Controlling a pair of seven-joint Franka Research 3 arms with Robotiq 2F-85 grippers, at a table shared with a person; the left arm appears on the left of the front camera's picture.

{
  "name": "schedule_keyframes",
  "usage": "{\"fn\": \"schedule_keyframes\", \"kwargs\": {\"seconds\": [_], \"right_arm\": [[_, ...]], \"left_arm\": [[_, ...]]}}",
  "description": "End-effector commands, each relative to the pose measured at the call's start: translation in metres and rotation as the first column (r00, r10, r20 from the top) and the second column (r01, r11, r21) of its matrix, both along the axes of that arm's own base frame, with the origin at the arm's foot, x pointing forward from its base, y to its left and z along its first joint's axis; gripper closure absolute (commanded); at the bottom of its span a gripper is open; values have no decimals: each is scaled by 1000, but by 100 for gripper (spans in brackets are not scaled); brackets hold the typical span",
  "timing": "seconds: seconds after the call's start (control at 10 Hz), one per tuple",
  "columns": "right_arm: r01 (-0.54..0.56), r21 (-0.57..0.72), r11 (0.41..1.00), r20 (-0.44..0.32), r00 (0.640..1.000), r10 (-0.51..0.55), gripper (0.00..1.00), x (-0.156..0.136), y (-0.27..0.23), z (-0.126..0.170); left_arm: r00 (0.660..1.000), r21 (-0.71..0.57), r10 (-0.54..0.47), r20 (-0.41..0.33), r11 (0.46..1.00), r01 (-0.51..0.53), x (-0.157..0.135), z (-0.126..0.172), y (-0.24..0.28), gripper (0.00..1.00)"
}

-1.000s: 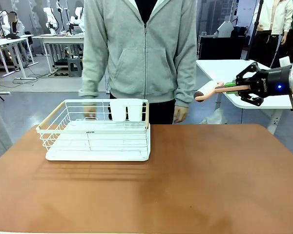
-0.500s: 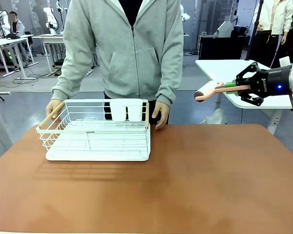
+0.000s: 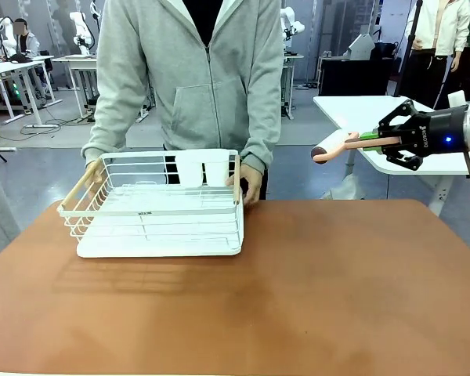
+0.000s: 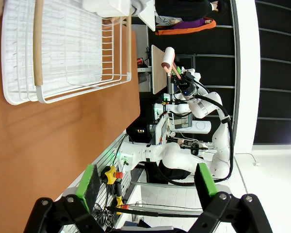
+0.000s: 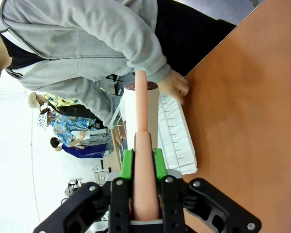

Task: Clean the table.
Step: Clean the table with the Lint Roller when the human lifts the Dish drying rack.

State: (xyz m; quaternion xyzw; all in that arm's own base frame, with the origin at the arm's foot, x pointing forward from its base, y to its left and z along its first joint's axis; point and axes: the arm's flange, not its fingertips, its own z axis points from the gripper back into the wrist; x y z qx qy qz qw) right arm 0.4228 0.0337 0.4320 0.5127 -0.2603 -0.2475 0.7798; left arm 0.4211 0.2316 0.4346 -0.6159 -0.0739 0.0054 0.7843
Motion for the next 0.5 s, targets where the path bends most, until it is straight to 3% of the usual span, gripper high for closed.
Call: {"fn": "schedule_keyframes", "kwargs": {"seconds": [0.0,0.4], "right_arm": [[-3,2,1000,0,1000,3,100,0,1,0],[-3,2,1000,0,1000,3,100,0,1,0]], "left_arm": [[1000,10,-2,1,1000,2,-2,1,2,0],[1000,10,-2,1,1000,2,-2,1,2,0]]}}
